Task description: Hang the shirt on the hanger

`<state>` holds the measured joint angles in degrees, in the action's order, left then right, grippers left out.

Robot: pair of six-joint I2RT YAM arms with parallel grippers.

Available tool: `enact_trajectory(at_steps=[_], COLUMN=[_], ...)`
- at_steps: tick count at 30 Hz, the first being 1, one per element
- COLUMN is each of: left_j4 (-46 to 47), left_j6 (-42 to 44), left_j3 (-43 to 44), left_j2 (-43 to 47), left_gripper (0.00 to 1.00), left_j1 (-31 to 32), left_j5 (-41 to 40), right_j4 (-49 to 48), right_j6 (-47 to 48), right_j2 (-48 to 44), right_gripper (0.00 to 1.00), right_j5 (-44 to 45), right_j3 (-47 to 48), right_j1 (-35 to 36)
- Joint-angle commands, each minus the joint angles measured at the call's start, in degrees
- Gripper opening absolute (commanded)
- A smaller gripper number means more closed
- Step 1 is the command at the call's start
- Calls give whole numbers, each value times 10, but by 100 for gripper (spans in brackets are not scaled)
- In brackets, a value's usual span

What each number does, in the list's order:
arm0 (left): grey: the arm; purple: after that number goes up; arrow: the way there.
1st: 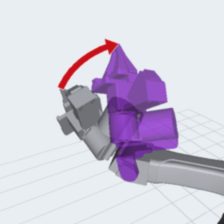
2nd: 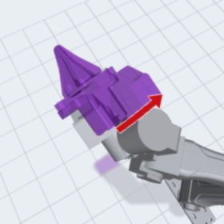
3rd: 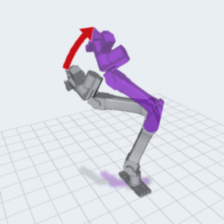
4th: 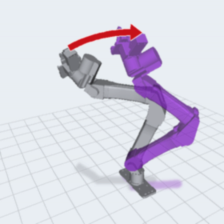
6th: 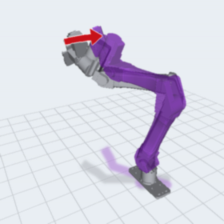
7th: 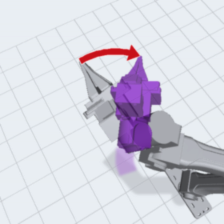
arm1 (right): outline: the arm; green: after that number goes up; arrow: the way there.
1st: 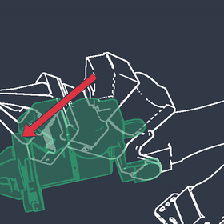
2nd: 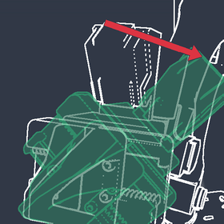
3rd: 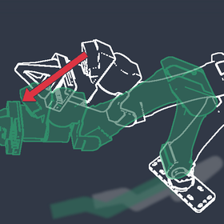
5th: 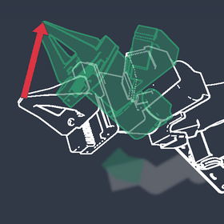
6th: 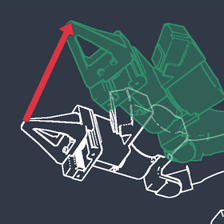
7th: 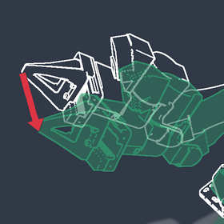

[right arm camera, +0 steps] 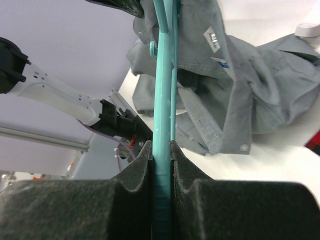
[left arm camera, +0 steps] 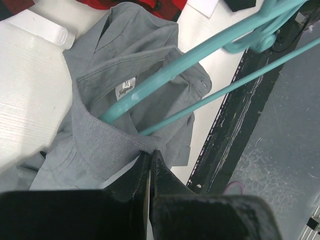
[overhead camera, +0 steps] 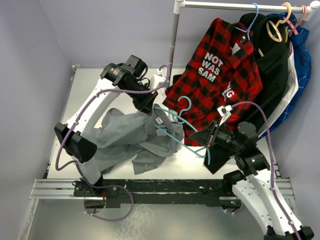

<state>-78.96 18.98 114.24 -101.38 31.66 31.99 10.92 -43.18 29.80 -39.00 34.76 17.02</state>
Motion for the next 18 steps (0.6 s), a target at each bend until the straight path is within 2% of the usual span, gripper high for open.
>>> enact_trajectory(at_steps=[1, 4, 7, 11, 18], left_j4=[1, 4, 8, 5, 9], left_j6=[-5, -4, -4, -1, 5], left_j3=[23, 18, 12, 2, -50], left_j2=[5, 8, 13, 26, 77], left_gripper=[0, 0, 0, 0, 0], left_j1=[6, 6, 6, 6, 6], left_j5=[40, 32, 26, 38, 46], right_j4=[-144, -192, -231, -239, -219], right_j6=[-70, -87, -101, -98, -123], right_j2=[24, 60, 85, 96, 56], right_gripper=[0, 0, 0, 0, 0], right_j5=[30, 82, 119, 171, 284], right_j3=[-23, -31, -45, -55, -71], right_j1=[69, 136, 173, 185, 185])
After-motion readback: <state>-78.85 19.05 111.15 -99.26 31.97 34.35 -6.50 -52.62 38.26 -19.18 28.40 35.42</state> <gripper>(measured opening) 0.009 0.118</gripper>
